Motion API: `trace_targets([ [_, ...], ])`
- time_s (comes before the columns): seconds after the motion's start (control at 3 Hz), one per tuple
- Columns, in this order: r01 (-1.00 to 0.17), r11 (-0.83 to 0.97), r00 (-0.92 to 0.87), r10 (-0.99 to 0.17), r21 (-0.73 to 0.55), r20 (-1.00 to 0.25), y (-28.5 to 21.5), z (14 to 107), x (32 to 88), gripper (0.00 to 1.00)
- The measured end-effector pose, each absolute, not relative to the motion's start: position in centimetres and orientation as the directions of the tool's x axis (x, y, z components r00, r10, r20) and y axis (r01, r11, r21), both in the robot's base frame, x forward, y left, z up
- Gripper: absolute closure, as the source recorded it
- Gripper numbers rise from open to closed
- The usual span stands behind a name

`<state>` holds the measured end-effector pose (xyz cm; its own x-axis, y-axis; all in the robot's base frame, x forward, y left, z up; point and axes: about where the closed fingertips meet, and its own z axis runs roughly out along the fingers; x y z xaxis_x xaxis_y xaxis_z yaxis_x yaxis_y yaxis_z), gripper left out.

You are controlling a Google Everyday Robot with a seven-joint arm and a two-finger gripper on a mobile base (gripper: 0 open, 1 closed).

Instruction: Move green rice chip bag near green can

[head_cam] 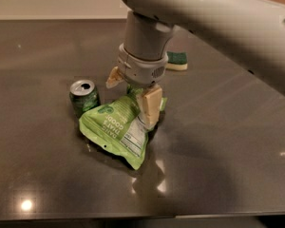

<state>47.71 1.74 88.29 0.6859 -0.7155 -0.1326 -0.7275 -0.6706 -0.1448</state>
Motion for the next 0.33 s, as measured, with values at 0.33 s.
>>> trace_targets([
  [0.33, -0.728, -0.671, 0.686, -0.715, -0.145, -0.133, 1.74, 88.29, 47.71, 0.00],
])
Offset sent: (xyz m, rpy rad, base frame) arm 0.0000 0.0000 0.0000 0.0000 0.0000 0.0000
